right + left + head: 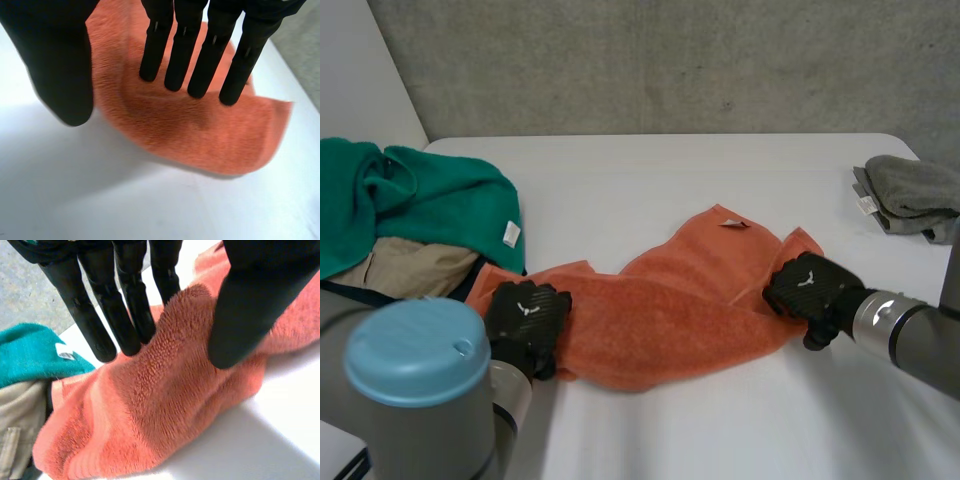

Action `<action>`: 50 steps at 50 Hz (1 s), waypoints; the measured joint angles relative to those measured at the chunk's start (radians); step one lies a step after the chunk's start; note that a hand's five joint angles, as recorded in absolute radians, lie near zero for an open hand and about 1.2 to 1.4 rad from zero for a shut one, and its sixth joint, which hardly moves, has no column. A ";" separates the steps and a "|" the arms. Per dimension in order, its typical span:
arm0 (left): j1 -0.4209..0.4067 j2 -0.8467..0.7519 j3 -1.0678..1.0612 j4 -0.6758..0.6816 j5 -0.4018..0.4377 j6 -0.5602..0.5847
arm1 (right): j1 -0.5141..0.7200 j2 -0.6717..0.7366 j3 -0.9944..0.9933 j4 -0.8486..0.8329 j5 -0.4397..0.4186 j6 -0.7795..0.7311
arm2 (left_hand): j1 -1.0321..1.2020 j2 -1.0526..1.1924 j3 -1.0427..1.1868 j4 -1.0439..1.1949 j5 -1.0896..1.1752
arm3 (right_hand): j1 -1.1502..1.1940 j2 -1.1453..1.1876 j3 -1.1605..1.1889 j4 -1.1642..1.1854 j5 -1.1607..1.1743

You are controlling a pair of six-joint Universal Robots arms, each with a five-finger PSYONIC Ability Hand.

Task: Fold the laundry.

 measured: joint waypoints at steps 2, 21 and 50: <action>0.001 0.030 0.018 -0.043 0.015 -0.009 | -0.006 -0.011 -0.022 0.010 0.002 0.031 | -0.175 -0.164 -0.176 -0.171 -0.171 | -0.067 -0.063 -0.070 -0.073 -0.077; 0.254 0.014 0.412 -0.384 0.347 0.034 | 0.047 -0.050 -0.343 0.211 0.010 0.185 | -0.590 -0.604 -0.626 -0.625 -0.638 | -0.278 -0.280 -0.290 -0.304 -0.313; 0.339 -0.368 0.635 -0.457 0.617 0.329 | 0.021 0.305 -0.518 0.113 0.074 -0.227 | -0.529 -0.551 -0.570 -0.565 -0.565 | -0.328 -0.323 -0.379 -0.356 -0.393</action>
